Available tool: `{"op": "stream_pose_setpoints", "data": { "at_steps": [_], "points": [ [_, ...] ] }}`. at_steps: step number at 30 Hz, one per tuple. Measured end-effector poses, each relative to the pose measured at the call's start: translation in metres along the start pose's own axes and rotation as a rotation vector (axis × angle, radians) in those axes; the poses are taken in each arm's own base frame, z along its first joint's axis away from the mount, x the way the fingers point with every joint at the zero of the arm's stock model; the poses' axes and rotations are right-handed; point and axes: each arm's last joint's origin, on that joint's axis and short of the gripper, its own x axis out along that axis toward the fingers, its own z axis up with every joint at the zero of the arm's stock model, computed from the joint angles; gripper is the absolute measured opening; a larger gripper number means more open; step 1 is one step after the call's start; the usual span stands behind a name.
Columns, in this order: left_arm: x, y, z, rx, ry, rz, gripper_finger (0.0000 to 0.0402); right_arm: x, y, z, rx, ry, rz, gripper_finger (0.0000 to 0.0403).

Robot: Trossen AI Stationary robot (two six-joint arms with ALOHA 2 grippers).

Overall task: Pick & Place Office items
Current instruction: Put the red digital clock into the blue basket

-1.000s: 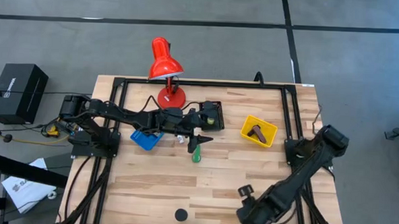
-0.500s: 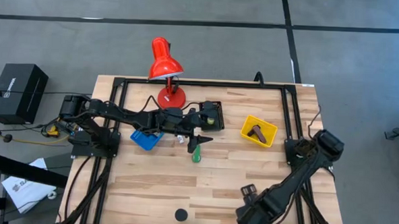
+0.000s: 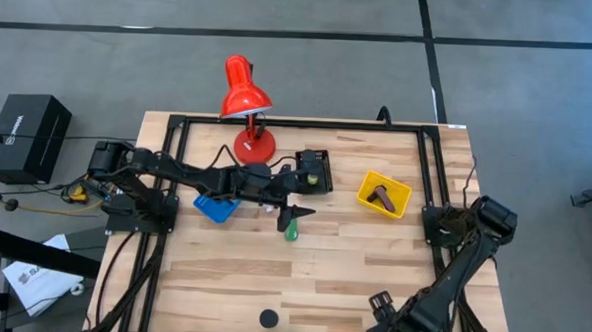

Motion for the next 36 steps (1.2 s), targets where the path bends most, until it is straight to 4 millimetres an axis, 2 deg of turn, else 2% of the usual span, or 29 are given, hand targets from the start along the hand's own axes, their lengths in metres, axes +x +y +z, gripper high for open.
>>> {"op": "stream_pose_setpoints", "data": {
  "at_steps": [6, 15, 23, 27, 36],
  "points": [
    [0.000, -0.001, 0.000, 0.017, -0.002, -0.004, 0.0273, 0.014, -0.002, -0.012, 0.064, 0.029, -0.017, 0.0240],
    [0.000, 0.002, 0.001, 0.016, -0.007, 0.005, 0.0273, 0.020, 0.007, -0.019, -0.029, 0.014, -0.070, 0.0240],
    [0.000, 0.002, 0.001, 0.017, -0.009, 0.005, 0.0273, 0.057, 0.009, -0.025, -0.062, 0.132, -0.127, 0.0240],
    [0.000, 0.002, 0.001, 0.016, -0.011, 0.005, 0.0273, 0.068, 0.009, -0.027, -0.073, 0.169, -0.150, 0.0240],
    [0.000, 0.002, 0.002, 0.016, -0.013, 0.004, 0.0273, 0.066, 0.002, -0.022, -0.036, 0.158, -0.142, 0.0240]
  ]
}}
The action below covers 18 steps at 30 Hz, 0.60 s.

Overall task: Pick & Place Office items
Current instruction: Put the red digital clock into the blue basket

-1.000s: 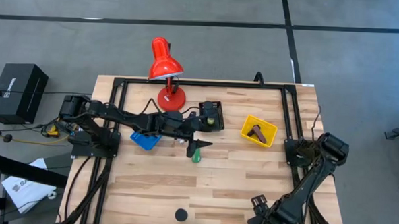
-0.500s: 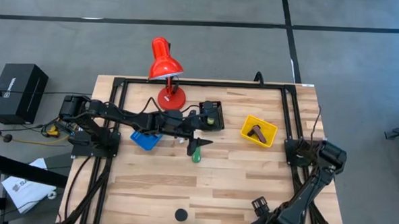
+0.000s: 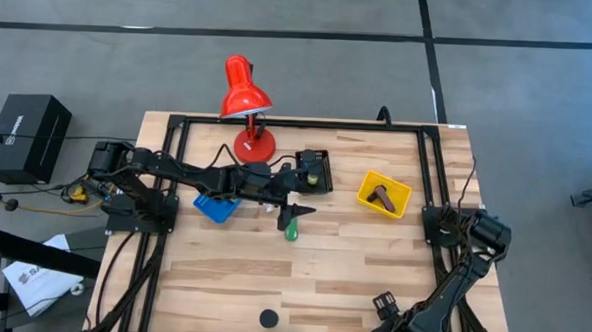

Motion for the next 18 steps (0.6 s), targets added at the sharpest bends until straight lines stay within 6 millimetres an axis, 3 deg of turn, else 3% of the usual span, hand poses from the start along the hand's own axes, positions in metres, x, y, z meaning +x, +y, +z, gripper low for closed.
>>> {"op": "stream_pose_setpoints", "data": {
  "at_steps": [5, 14, 18],
  "points": [
    [0.000, 0.000, 0.000, 0.000, 0.000, 0.000, 0.0273, 0.000, -0.005, 0.003, 0.017, 0.016, 0.023, 0.0225],
    [0.000, 0.000, 0.000, 0.000, 0.000, 0.000, 0.0273, -0.003, -0.020, 0.008, 0.053, 0.095, 0.080, 0.0146],
    [0.000, 0.000, 0.000, 0.000, 0.000, 0.000, 0.0273, -0.009, -0.031, 0.005, 0.026, 0.190, 0.031, 0.0138]
  ]
}}
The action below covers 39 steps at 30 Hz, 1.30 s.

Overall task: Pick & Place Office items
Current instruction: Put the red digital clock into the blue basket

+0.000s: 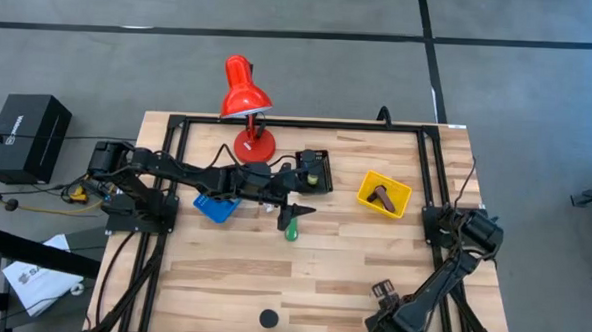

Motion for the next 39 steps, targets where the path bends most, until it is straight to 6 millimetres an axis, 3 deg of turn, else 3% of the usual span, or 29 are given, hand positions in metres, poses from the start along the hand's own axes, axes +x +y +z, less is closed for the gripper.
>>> {"op": "stream_pose_setpoints", "data": {
  "at_steps": [6, 11, 15, 23, 31, 35, 39],
  "points": [
    [0.000, 0.000, 0.000, 0.000, 0.000, 0.000, 0.0273, -0.011, -0.023, -0.011, 0.010, 0.177, -0.166, 0.0161],
    [0.000, 0.000, 0.000, 0.000, 0.000, 0.000, 0.0273, -0.017, -0.037, -0.017, -0.041, 0.261, -0.248, 0.0139],
    [0.000, 0.000, 0.000, 0.000, 0.000, 0.000, 0.0273, -0.036, -0.051, -0.023, -0.032, 0.239, -0.311, 0.0131],
    [0.000, 0.000, 0.000, 0.000, 0.000, 0.000, 0.0273, -0.099, -0.077, -0.050, 0.074, -0.064, -0.490, 0.0145],
    [0.000, 0.000, 0.001, 0.000, -0.011, -0.002, 0.0273, -0.158, -0.101, -0.099, 0.232, -0.435, -0.702, 0.0137],
    [0.000, -0.001, 0.003, 0.000, -0.032, -0.006, 0.0273, -0.160, -0.111, -0.127, 0.296, -0.622, -0.783, 0.0149],
    [0.000, -0.001, 0.006, 0.000, -0.059, -0.011, 0.0273, -0.139, -0.124, -0.148, 0.387, -0.793, -0.790, 0.0146]
  ]
}}
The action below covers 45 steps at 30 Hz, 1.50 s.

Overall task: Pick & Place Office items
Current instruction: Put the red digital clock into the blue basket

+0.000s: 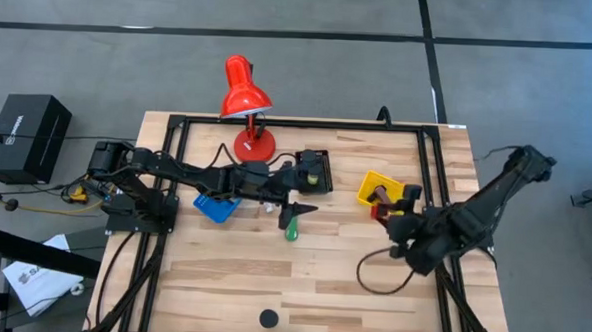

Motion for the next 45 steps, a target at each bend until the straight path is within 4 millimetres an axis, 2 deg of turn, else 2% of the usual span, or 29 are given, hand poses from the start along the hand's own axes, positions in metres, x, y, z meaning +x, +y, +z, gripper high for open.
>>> {"op": "stream_pose_setpoints", "data": {
  "at_steps": [4, 8, 15, 20, 30, 37, 45],
  "points": [
    [0.000, -0.001, 0.005, -0.013, -0.050, -0.009, 0.0273, 0.019, -0.001, -0.019, 0.172, -0.122, -0.062, 0.0139],
    [0.000, -0.002, 0.009, -0.075, -0.092, -0.020, 0.0273, 0.045, 0.005, -0.026, 0.163, -0.178, -0.162, 0.0143],
    [0.002, -0.001, 0.006, -0.121, -0.136, 0.149, 0.0273, 0.089, 0.009, -0.004, 0.040, -0.182, -0.293, 0.0147],
    [0.007, 0.003, 0.001, -0.157, -0.150, 0.259, 0.0273, 0.118, 0.011, 0.010, -0.035, -0.105, -0.347, 0.0145],
    [0.029, 0.013, -0.036, -0.138, -0.045, 0.351, 0.0273, 0.172, 0.025, 0.043, -0.194, 0.030, -0.367, 0.0147],
    [0.029, 0.020, -0.036, -0.163, -0.054, 0.382, 0.0273, 0.191, 0.034, 0.055, -0.270, 0.099, -0.361, 0.0149],
    [0.029, 0.021, -0.038, -0.178, -0.038, 0.409, 0.0273, 0.195, 0.037, 0.057, -0.277, 0.112, -0.369, 0.0147]
  ]
}}
